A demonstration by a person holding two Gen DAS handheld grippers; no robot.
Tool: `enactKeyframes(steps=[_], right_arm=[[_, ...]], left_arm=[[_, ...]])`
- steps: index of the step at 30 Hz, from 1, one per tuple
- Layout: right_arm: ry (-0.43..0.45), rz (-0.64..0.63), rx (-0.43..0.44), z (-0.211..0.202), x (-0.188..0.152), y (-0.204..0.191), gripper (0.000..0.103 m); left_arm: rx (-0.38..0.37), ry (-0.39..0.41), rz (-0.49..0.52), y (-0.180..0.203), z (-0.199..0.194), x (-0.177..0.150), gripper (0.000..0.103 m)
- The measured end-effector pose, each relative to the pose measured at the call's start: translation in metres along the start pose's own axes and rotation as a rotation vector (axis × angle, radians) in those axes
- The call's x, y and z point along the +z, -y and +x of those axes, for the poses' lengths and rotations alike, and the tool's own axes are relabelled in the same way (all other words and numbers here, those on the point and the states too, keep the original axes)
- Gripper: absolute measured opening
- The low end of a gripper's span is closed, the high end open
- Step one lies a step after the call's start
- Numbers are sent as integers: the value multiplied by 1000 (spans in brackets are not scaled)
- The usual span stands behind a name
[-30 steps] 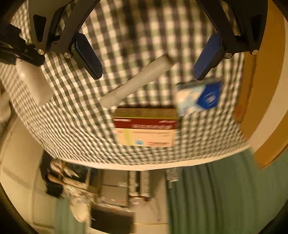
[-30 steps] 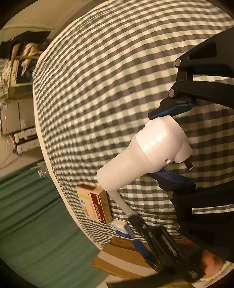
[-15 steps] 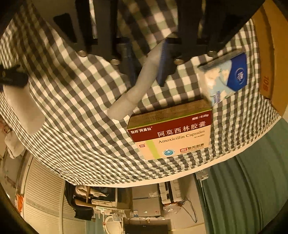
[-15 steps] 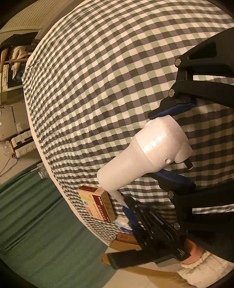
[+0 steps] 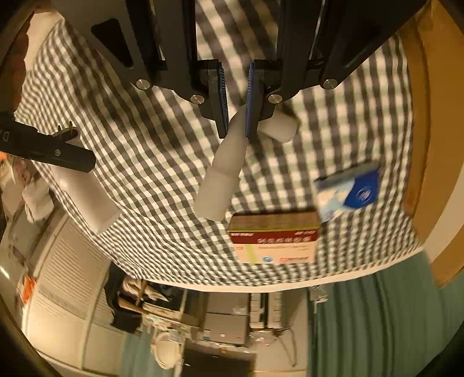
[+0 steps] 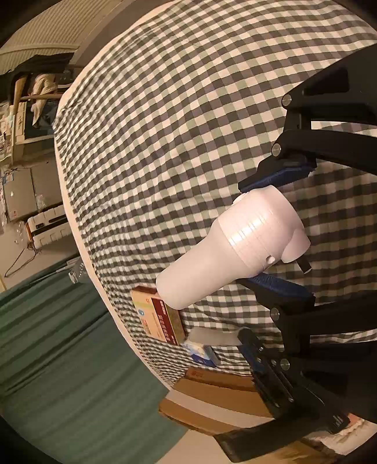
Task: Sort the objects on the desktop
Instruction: 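Carry the foam stick with the left gripper while the right carries the bottle to the box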
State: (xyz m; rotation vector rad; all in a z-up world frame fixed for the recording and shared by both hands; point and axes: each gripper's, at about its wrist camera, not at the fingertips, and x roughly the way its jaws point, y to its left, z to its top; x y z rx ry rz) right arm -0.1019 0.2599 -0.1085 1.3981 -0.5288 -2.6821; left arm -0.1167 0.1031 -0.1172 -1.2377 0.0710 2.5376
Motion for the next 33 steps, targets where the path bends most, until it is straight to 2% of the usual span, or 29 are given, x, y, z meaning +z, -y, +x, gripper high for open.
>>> enactKeyframes(steps=[8,11,22,29,33], right_arm=[[11,-33,35,-21,-16,-26,55],[18,-60,51,-35,-25,-42,55],[57,-161,75,-89,-52,-114,55],[100,-265,119,-109,-41,-191,55],[100,-291,165,-107,-27,-246,55]], left_arm=[[9,37,-100,-17,-52,-14,11],[-15,68,-132,-22,-75,-14,11],[-58,205,-148,-36,-169,-9,11],[-42,292,-198,-94,-232,2,11],[23,307,-207,-140,-254,7,11]])
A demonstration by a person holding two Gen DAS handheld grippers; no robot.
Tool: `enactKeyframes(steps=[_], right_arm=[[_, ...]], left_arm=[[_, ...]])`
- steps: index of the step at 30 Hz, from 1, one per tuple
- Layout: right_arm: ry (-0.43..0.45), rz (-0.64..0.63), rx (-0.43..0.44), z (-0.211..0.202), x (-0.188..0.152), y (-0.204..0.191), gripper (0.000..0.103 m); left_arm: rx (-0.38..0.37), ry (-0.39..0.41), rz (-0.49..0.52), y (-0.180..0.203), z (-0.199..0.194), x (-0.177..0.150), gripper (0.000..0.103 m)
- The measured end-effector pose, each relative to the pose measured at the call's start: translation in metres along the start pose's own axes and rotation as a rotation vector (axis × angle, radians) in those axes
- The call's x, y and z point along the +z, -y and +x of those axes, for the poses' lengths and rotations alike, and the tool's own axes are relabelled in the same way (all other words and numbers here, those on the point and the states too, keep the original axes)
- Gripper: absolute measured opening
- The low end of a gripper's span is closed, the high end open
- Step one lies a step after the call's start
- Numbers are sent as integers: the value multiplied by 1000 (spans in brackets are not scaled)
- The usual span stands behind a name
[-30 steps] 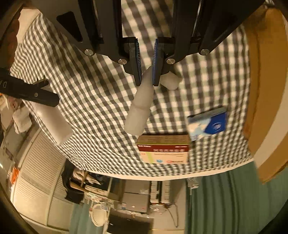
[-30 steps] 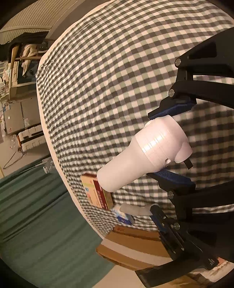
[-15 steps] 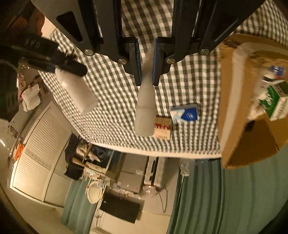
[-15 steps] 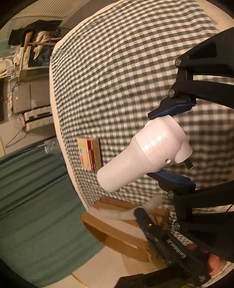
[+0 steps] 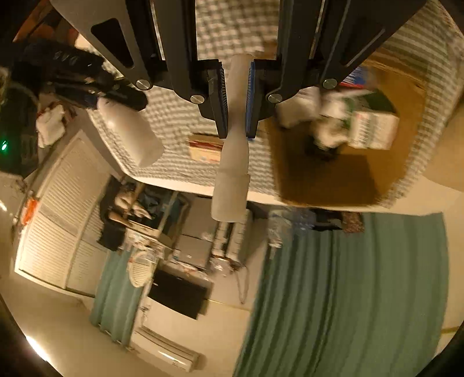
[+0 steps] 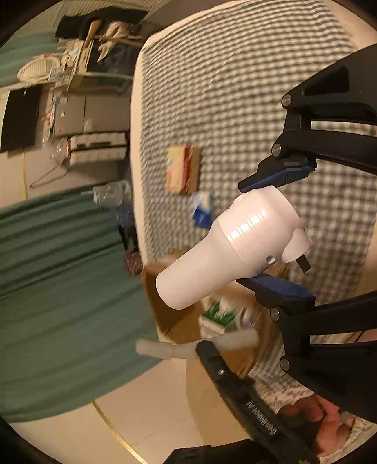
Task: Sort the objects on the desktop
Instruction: 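Carry the foam stick with the left gripper while the right carries the bottle to the box, then release the stick and bottle into the box and move both grippers back over the bedspread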
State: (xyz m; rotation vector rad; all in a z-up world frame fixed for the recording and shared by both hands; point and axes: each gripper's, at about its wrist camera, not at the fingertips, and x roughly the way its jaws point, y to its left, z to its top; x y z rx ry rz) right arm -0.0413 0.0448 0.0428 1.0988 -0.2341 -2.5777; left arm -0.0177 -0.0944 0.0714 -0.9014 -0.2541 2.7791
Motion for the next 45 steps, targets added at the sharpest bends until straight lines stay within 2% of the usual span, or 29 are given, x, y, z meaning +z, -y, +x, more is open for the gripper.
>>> enactKeyframes(steps=[4,7,10,15,16,17,18,19,20,21,22,24,28,31,33,38,45], right_arm=[[-7,-11,62,31,24,-38,55],[-41,-18,85,66,38,-58,55],[-89,-21,102,106,46,-71,55],[-130,-4,131,155,58,-66,56],[-129,0,148,159,60,-65,62],[-126,5,155,162,61,-64,67],[-123,11,147,165,63,-61,75],[-111,21,137,165,64,-56,76],[-89,36,140,162,65,-48,76],[-76,50,143,160,67,-42,76],[-57,68,144,156,69,-33,76],[-22,80,124,143,69,-15,77],[28,61,11,112,65,26,77],[65,45,-84,84,57,61,77],[78,55,-139,65,50,88,77],[98,84,-190,18,41,137,77],[170,-8,-290,-19,25,179,87]], left_arm=[[86,-2,-1,-48,-3,14,11],[170,-33,32,-78,8,18,11],[184,-62,14,-103,31,19,11],[186,-106,-40,-134,75,19,13],[190,-116,-47,-139,85,18,15],[191,-122,-52,-141,90,16,21],[187,-127,-59,-143,95,16,30],[180,-133,-66,-145,101,15,39],[190,-139,-74,-146,105,13,61],[212,-136,-84,-147,106,11,72],[227,-126,-93,-147,106,10,73],[232,-117,-92,-144,104,10,80],[263,-92,-86,-123,91,9,92],[288,-72,-75,-91,80,11,97],[253,-55,-80,-62,75,12,100],[177,-66,-63,6,82,15,103],[170,-148,-101,70,114,-8,103]])
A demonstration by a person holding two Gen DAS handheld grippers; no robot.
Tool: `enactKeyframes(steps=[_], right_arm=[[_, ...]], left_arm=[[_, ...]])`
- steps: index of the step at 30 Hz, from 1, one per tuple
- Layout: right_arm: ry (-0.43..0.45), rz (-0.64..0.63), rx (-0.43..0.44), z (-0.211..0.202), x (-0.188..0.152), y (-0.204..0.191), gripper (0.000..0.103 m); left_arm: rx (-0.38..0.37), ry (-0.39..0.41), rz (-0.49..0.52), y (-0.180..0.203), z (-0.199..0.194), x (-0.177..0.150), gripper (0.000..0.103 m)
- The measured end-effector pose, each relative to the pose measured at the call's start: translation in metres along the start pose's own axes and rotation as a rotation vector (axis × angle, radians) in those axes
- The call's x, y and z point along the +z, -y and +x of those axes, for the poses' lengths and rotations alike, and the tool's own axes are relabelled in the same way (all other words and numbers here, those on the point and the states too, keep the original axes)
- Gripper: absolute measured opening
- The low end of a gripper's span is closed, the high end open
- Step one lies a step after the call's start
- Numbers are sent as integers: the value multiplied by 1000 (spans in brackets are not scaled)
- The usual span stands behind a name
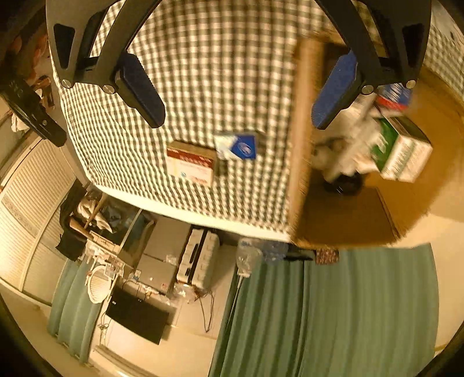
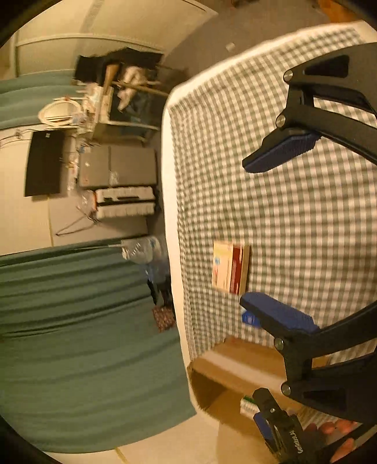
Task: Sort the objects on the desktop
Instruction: 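Release the stick and bottle into the box and move both grippers back over the bedspread, then grasp the blue Vinda tissue pack with the left gripper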
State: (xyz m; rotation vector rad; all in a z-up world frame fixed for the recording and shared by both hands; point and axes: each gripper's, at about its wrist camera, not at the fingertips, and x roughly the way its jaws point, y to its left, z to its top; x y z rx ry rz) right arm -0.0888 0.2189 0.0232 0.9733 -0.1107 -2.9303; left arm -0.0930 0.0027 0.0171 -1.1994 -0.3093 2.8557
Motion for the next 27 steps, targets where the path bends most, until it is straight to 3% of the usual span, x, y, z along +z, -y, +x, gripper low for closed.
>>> enactKeyframes(steps=[7,13,19,23,27], right_arm=[[29,-224,13,35,-18,16,91],[-21,-375,112,96,-22,14,94],[-87,-566,167,161,-26,-15,94],[-99,-617,225,193,-20,-31,94],[-114,-746,264,217,-16,-50,94]], left_arm=[[126,-8,85,44,46,-23,103],[194,-52,70,38,111,-26,103],[224,-91,43,21,171,-16,103],[212,-96,52,16,202,-14,103],[189,-119,25,6,229,-13,103]])
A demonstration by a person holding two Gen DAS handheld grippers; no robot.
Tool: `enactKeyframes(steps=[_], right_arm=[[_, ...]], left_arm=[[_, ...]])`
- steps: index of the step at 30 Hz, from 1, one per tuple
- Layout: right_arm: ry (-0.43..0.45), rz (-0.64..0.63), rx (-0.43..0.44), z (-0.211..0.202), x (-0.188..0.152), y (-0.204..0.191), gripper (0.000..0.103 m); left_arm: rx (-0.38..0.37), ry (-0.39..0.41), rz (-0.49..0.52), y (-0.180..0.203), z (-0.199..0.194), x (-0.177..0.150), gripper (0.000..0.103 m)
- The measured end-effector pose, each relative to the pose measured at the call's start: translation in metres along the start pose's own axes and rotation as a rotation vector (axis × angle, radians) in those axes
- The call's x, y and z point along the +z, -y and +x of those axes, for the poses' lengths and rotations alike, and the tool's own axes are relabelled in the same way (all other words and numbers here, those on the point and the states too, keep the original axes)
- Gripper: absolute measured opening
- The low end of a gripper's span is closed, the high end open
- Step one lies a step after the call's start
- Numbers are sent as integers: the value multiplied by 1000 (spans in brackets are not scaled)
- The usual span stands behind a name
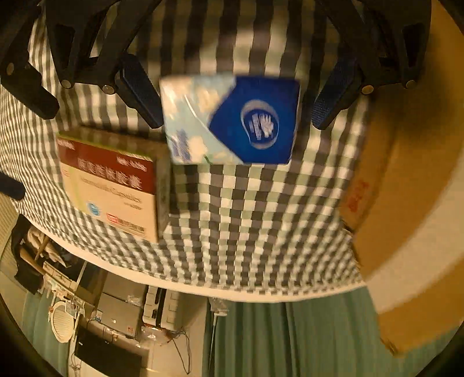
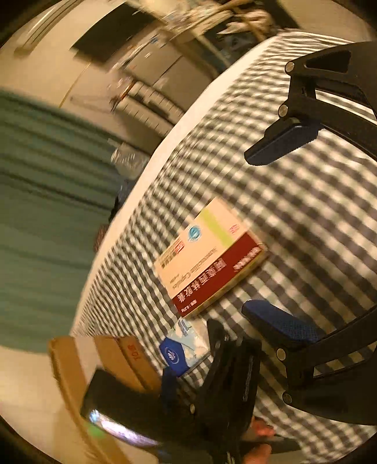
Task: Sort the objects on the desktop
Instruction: 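Grasp the blue Vinda tissue pack with the left gripper, then grasp the Amoxicillin capsule box with the right gripper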
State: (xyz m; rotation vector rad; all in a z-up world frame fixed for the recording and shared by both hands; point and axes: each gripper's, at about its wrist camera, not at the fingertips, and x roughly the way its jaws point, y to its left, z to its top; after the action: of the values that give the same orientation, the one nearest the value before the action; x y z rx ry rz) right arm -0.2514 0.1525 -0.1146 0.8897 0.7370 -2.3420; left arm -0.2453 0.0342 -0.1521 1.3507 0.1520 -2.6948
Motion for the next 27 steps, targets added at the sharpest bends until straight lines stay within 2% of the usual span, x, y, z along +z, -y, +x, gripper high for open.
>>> enactKeyframes(steps=[3,4,6,9,12,14,16,20,22,23,25,27], right_arm=[[-4,-70,39,13,14,0,94],[5,-88,49,15,18,1,94],[20,-101,68,19,25,1,94],[0,-115,107,31,34,-1,94],[-97,-155,158,52,38,-6,94],[-138,-183,144,60,33,-13,95],[-133,-143,128,59,30,-13,91],[-131,29,159,48,29,-7,85],[-93,57,130,34,23,-13,56],[-76,60,102,26,22,-17,51],[-100,90,105,17,15,-27,29],[-119,77,66,8,7,-36,27]], left_arm=[[-77,15,-39,-12,3,2,102],[-83,22,-28,-14,1,2,97],[-64,41,8,-15,-5,-1,76],[-77,39,-8,-21,-9,-3,75],[-88,30,-19,-27,-12,-3,75],[-106,21,-27,-30,-15,-6,75],[-117,13,-34,-31,-18,-10,75],[-130,5,-42,-30,-25,-17,75],[-138,-6,-47,-30,-31,-20,75],[-142,-14,-47,-29,-35,-23,75],[-147,-23,-40,-30,-42,-29,75],[-146,-30,-30,-27,-51,-37,75]])
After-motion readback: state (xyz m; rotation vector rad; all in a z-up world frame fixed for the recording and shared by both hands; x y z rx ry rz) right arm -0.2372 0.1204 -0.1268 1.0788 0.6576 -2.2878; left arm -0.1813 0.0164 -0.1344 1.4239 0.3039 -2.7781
